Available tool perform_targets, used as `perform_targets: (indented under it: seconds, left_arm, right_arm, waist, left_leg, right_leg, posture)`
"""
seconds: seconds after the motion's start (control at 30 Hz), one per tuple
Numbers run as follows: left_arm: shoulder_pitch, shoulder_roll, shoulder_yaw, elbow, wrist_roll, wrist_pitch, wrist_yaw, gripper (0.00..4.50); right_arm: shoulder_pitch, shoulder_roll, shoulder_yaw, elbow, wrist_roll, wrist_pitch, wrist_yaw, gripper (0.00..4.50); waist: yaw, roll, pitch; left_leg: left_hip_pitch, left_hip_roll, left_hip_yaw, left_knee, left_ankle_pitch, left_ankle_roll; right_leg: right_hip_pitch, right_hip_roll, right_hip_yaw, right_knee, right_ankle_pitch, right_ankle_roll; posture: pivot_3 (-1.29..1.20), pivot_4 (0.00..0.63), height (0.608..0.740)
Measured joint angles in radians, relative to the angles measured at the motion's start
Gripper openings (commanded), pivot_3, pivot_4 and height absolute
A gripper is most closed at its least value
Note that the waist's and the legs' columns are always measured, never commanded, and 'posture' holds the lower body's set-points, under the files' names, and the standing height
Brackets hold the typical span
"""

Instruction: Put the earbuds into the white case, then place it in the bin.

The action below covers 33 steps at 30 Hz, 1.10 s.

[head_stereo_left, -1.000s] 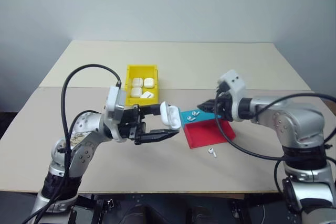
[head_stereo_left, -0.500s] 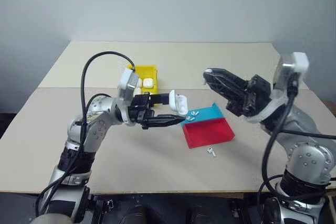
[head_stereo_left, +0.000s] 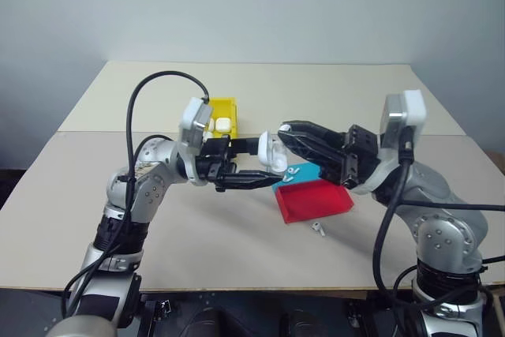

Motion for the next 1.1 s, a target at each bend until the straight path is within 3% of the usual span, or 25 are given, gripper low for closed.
perform_targets:
  seconds: [0.63, 1.1]
  left_arm:
    - [0.005, 0.002, 0.001, -0.016, 0.016, 0.0, -0.008, 2.78]
    - [0.008, -0.011, 0.008, -0.029, 0.02, -0.001, -0.007, 2.78]
  right_arm:
    - [0.0, -0.038, 0.043, 0.016, -0.013, -0.051, 0.031, 1.14]
    - [-0.007, -0.02, 0.044, 0.026, 0.1, -0.048, -0.035, 1.14]
  waist:
    - [0.0, 0.0, 0.0]
    - [0.0, 0.0, 0.0]
  left_leg:
    - [0.0, 0.0, 0.0, 0.0, 0.0, 0.0]
    - [0.0, 0.0, 0.0, 0.0, 0.0, 0.0]
  right_leg:
    - [0.0, 0.0, 0.0, 0.0, 0.0, 0.0]
    - [0.0, 0.0, 0.0, 0.0, 0.0, 0.0]
  posture:
    - [0.0, 0.15, 0.74]
    - [0.0, 0.15, 0.74]
